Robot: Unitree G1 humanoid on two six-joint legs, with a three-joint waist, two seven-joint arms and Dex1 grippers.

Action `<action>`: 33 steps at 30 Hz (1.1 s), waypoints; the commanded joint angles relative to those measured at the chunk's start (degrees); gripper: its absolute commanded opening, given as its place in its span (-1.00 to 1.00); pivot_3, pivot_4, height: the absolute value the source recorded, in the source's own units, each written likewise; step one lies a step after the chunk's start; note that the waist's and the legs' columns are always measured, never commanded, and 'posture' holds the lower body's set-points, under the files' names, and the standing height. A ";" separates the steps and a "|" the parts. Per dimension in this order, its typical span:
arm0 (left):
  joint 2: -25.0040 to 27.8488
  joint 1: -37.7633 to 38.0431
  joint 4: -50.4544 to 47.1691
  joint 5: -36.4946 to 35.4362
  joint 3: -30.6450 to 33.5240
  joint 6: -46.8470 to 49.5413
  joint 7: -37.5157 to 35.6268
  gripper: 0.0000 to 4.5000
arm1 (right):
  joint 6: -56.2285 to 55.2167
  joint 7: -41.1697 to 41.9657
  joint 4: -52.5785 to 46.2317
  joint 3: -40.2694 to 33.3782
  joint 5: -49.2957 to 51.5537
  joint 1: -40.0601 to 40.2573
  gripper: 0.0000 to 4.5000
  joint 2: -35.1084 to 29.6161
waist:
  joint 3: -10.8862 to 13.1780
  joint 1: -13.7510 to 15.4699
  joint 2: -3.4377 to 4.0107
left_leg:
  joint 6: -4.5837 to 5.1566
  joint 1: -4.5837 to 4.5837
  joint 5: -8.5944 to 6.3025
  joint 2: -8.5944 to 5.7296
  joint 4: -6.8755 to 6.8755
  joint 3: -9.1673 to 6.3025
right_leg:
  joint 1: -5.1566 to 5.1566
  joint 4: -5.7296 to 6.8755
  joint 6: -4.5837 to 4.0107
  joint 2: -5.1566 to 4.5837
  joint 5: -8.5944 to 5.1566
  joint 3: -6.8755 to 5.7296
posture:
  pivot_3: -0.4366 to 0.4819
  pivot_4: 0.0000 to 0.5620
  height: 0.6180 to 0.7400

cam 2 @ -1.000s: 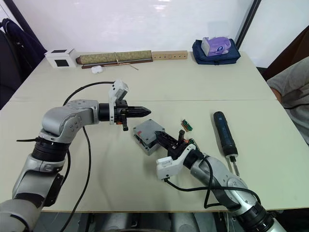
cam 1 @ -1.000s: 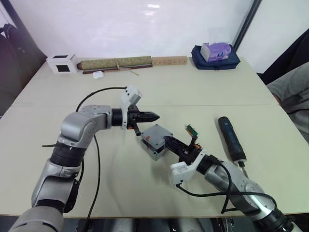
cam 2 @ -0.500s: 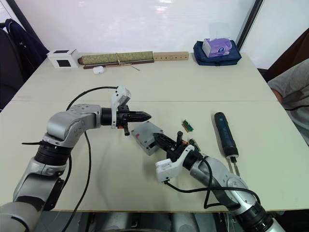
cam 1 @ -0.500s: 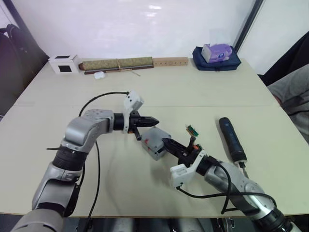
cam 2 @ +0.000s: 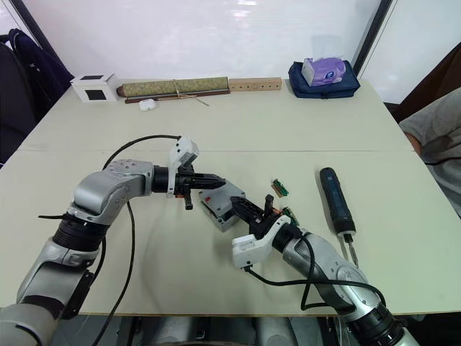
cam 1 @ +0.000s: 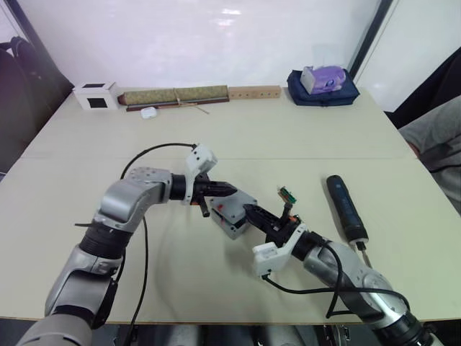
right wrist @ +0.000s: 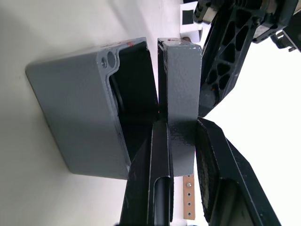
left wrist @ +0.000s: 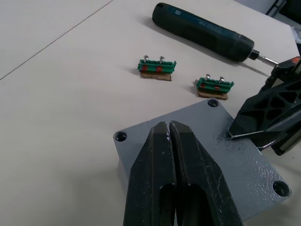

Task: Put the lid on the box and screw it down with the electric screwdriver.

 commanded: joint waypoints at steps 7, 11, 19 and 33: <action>3.20 -0.06 -2.23 5.52 -5.05 -3.76 -2.77 -0.98 | -0.32 0.74 -0.52 -0.26 -0.62 1.66 -0.93 0.28 | 0.00 -0.01 0.00 | 0.00 0.00 0.00 0.00 0.00 0.00 | 0.00 0.00 0.00 0.00 0.00 -0.01 | -0.05 -0.47 1.00; 4.20 1.19 -1.57 8.83 -8.92 -7.03 -4.56 -1.00 | 0.05 1.35 -1.49 -1.19 0.55 3.38 -0.57 0.21 | -0.07 0.18 0.00 | 0.03 0.23 -0.02 0.00 -0.03 0.01 | 0.24 -0.07 -0.02 0.00 -0.01 0.00 | -0.05 -0.47 1.00; 3.56 2.30 -0.58 10.81 -9.91 -9.09 -5.98 -1.00 | -0.30 1.90 -3.18 -2.67 0.58 5.04 0.18 0.14 | -0.10 -0.02 -0.04 | 0.21 0.80 -0.13 0.01 -0.08 0.02 | 0.87 -0.23 0.00 0.01 -0.04 -0.01 | -0.05 -0.47 1.00; 3.82 6.42 -2.34 12.01 -10.83 -10.28 -6.87 -1.00 | -3.31 1.09 -6.37 -6.64 3.53 9.50 0.18 -1.20 | -0.22 0.02 -0.09 | 0.23 0.81 -0.14 0.02 -0.08 0.02 | 0.88 -0.23 0.00 0.00 -0.05 0.00 | -0.05 -0.47 1.00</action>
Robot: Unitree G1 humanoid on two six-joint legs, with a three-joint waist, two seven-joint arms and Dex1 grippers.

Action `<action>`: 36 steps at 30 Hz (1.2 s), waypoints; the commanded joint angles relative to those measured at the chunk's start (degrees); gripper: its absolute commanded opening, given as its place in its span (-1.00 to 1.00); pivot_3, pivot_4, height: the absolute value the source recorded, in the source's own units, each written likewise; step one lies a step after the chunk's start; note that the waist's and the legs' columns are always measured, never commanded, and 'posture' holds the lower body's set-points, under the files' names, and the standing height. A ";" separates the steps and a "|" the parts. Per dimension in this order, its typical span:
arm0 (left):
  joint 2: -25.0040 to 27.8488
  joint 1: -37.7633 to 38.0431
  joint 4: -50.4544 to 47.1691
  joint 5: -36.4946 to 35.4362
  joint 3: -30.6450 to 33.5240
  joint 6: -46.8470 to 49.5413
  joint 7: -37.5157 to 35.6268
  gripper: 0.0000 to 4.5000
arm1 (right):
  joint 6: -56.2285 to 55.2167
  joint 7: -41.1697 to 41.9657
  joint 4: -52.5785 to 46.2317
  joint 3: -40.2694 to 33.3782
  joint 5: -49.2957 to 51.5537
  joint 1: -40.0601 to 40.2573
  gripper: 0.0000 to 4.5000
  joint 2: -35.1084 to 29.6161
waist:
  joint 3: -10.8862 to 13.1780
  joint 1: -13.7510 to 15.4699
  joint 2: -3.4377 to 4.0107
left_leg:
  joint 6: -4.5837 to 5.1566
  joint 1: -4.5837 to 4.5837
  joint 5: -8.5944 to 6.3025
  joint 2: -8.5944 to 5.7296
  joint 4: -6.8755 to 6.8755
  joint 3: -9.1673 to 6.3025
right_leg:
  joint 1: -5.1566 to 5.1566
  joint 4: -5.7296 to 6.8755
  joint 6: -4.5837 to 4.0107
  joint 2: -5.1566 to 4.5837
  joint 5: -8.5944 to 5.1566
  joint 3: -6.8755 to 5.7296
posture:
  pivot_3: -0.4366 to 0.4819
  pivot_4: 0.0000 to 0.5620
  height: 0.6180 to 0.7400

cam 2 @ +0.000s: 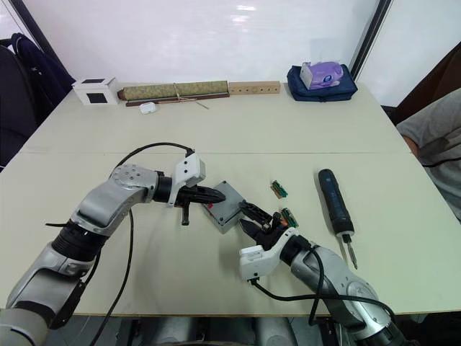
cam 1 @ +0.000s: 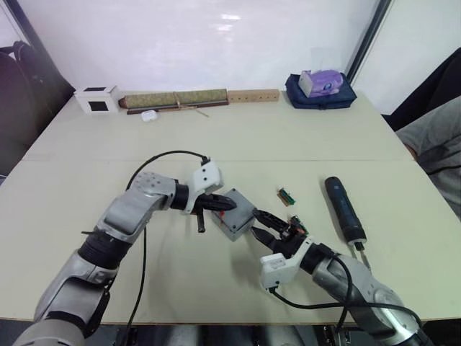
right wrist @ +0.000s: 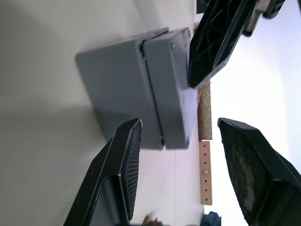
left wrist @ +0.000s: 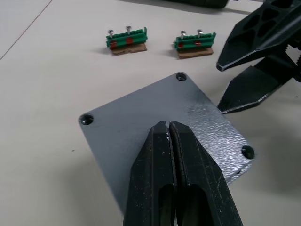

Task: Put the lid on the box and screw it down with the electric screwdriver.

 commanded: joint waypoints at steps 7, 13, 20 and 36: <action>0.78 3.25 0.50 2.52 -3.45 0.89 -0.90 -1.00 | 0.35 0.36 -2.45 -1.75 3.35 0.77 0.07 1.27 | -0.06 0.01 -0.01 | 0.01 0.05 -0.01 0.01 0.00 0.00 | 0.06 -0.02 -0.01 0.00 -0.01 0.00 | -0.05 -0.47 1.00; 1.47 3.75 0.39 2.39 -1.90 -1.40 -1.65 -1.00 | 0.70 0.93 -1.15 -2.13 4.83 0.32 -0.91 1.60 | -0.06 0.01 -0.01 | 0.02 0.05 -0.01 0.01 0.00 0.00 | 0.06 -0.02 -0.01 0.00 -0.01 0.00 | -0.05 -0.47 1.00; 1.78 2.45 -3.02 -0.80 1.93 0.60 -2.01 -1.00 | 0.82 1.28 -0.16 -1.80 5.62 -0.59 -0.99 2.02 | -0.06 -0.14 -0.01 | 0.02 0.05 -0.01 0.04 -0.01 0.00 | 0.05 -0.02 -0.02 0.03 -0.02 0.00 | -0.05 -0.47 1.00; 4.99 -9.98 14.79 -0.32 7.31 -1.93 -4.16 -1.00 | 12.80 16.67 -8.31 -5.28 37.49 4.00 -0.99 4.36 | 0.05 -0.44 -0.06 | 0.07 -0.05 -0.04 0.06 -0.13 -0.07 | -0.11 -0.08 0.00 0.05 -0.01 0.01 | -0.05 -0.47 1.00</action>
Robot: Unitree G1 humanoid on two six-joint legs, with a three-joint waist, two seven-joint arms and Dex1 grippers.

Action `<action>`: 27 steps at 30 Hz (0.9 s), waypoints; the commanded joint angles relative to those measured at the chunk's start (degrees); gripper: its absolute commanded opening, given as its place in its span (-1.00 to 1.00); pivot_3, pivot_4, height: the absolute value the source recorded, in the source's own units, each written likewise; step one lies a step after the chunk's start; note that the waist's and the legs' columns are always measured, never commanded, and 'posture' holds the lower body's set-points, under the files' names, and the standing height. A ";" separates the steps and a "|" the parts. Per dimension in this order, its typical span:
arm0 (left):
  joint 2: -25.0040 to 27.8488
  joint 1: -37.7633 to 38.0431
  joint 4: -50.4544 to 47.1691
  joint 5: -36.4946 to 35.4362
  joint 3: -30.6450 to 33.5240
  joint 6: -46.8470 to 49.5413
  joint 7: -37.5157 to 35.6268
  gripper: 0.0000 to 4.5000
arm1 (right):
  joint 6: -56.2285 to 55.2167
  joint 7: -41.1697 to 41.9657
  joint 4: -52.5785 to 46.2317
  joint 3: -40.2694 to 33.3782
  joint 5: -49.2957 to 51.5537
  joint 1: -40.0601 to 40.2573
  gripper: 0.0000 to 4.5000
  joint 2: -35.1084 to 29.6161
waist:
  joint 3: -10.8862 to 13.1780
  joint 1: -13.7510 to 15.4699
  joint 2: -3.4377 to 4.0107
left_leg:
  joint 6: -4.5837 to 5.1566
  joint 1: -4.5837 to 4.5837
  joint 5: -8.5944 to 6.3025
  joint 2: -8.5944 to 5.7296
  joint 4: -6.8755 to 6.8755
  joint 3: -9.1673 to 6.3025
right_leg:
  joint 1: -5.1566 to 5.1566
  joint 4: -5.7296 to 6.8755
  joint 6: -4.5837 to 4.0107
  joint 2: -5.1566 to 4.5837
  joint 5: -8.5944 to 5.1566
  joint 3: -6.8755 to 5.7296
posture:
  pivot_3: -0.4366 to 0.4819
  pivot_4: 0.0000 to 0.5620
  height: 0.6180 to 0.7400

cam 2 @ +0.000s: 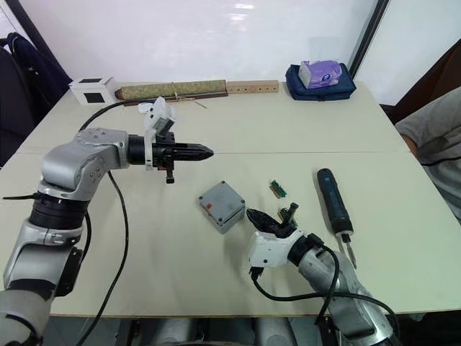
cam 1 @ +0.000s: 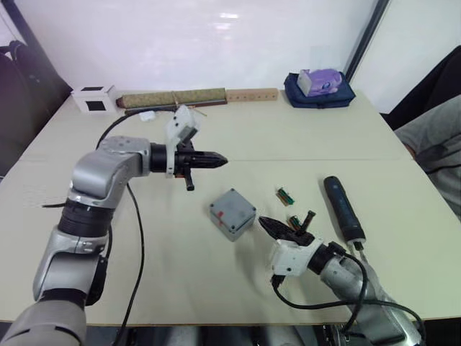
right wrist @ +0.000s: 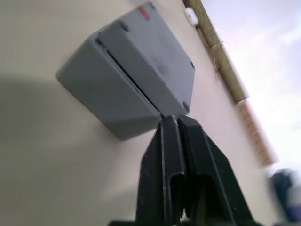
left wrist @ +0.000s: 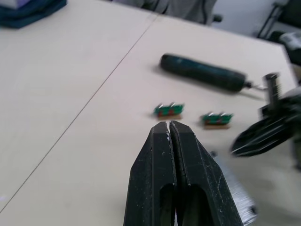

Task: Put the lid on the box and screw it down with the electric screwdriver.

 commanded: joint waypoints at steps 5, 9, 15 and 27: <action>-0.59 1.19 8.28 5.19 -3.14 -8.63 -4.73 -1.00 | 8.18 5.44 -6.86 -0.03 10.72 -0.84 -0.99 0.95 | 0.05 0.75 -0.08 | 0.00 -0.07 0.00 0.01 0.03 0.03 | 0.02 -0.02 -0.01 -0.05 0.00 -0.08 | -0.05 -0.47 1.00; -1.71 2.00 8.61 6.15 -3.72 -9.67 -5.40 -1.00 | 11.51 5.28 -7.35 0.92 11.47 -1.55 -0.99 2.20 | 0.05 0.59 -0.08 | 0.01 -0.11 -0.01 0.00 0.04 0.04 | 0.02 -0.11 0.00 -0.06 0.00 -0.08 | -0.05 -0.47 1.00; -4.26 3.00 6.35 5.30 -3.35 -6.61 -4.45 -1.00 | 13.87 5.03 -6.60 0.94 12.84 -1.21 -0.99 3.10 | 0.05 0.41 -0.08 | 0.01 -0.10 -0.01 0.02 0.03 0.04 | 0.01 -0.10 0.01 -0.03 0.01 -0.08 | -0.05 -0.47 1.00; -5.27 4.22 4.69 5.46 -3.25 -5.80 -4.40 -1.00 | 14.43 4.44 -2.94 2.41 12.60 -4.37 -0.99 3.51 | 0.05 0.45 -0.08 | 0.01 -0.10 -0.01 0.02 0.03 0.04 | 0.01 -0.11 0.01 -0.03 0.01 -0.08 | -0.05 -0.47 1.00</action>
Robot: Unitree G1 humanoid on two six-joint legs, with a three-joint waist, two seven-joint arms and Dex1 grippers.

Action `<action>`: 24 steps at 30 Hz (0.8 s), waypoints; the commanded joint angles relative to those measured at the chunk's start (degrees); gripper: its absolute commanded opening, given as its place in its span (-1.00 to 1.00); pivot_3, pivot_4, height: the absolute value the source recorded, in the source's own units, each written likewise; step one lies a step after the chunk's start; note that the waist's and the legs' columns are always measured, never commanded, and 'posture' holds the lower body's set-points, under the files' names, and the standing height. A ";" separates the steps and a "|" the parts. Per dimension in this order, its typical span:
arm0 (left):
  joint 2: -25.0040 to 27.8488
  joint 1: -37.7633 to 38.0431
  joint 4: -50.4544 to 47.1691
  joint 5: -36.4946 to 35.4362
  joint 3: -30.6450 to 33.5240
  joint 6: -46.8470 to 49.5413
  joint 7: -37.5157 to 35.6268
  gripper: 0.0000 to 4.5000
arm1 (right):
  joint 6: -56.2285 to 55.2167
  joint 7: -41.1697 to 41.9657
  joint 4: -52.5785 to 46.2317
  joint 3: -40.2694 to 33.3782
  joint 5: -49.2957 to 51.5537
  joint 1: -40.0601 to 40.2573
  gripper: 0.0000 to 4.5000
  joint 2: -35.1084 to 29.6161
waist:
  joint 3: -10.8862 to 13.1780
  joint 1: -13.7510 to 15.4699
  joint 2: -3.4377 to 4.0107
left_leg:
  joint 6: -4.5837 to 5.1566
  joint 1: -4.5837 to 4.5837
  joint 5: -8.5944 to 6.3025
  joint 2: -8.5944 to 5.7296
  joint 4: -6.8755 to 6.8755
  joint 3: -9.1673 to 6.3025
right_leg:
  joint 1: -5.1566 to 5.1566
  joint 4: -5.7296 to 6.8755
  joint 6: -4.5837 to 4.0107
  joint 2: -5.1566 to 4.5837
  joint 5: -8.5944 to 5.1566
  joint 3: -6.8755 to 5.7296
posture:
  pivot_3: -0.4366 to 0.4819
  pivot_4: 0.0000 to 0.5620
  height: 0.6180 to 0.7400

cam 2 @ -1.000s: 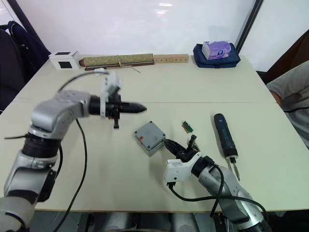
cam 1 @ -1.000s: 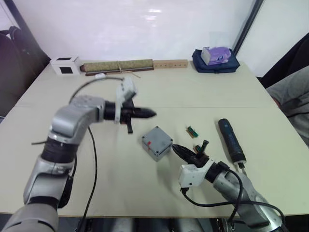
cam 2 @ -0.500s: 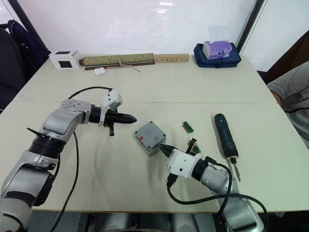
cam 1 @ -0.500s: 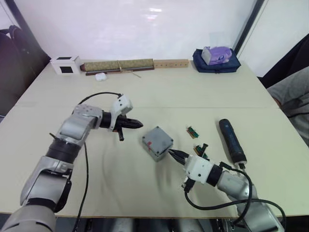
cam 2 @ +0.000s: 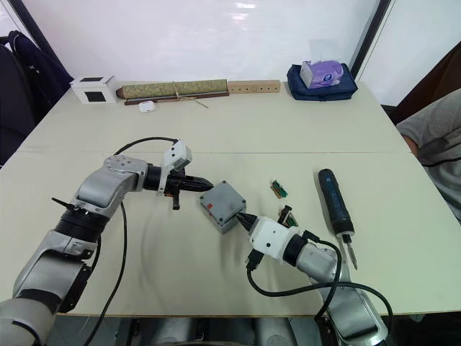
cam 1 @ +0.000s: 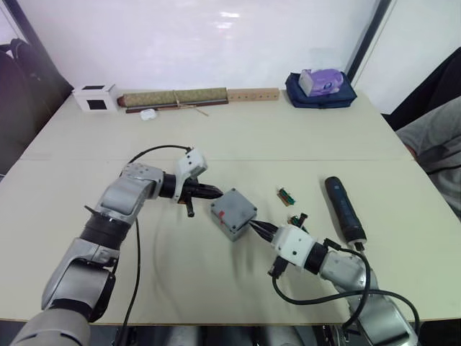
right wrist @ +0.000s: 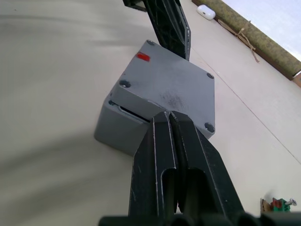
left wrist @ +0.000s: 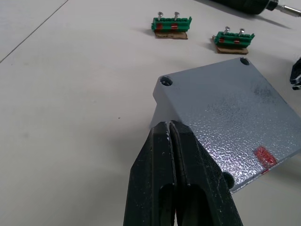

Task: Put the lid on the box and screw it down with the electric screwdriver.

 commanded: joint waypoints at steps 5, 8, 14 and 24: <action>0.20 0.73 -3.57 -0.62 0.94 0.52 0.00 -1.00 | -0.42 -0.25 0.65 1.11 0.33 -1.56 -0.99 0.36 | 0.00 0.00 0.00 | 0.00 0.00 0.00 0.00 0.00 -0.01 | 0.00 0.00 0.00 0.00 0.00 0.00 | -0.05 -0.47 1.00; 0.28 0.99 -4.49 -0.83 1.00 1.08 0.07 -1.00 | -0.44 -0.23 1.10 1.34 0.40 -1.83 -0.99 0.28 | 0.00 0.00 0.00 | 0.00 0.00 0.00 0.00 0.00 -0.01 | 0.00 0.00 0.00 0.00 0.00 0.00 | -0.05 -0.47 1.00; 0.50 1.42 -6.12 -1.06 1.05 2.06 0.10 -1.00 | -0.54 0.52 2.17 2.16 0.54 -2.23 -0.99 0.08 | 0.00 -0.03 0.00 | 0.00 0.00 0.00 0.00 0.00 -0.01 | 0.00 0.00 0.00 0.00 0.00 0.00 | -0.05 -0.47 1.00; 1.37 2.23 -7.91 -1.72 0.89 3.89 -0.65 -1.00 | -1.07 0.69 3.16 2.67 0.33 -3.36 -0.99 0.28 | 0.00 -0.06 0.00 | 0.00 0.00 0.00 0.02 -0.01 -0.02 | -0.01 0.00 0.00 0.01 0.00 0.00 | -0.05 -0.47 1.00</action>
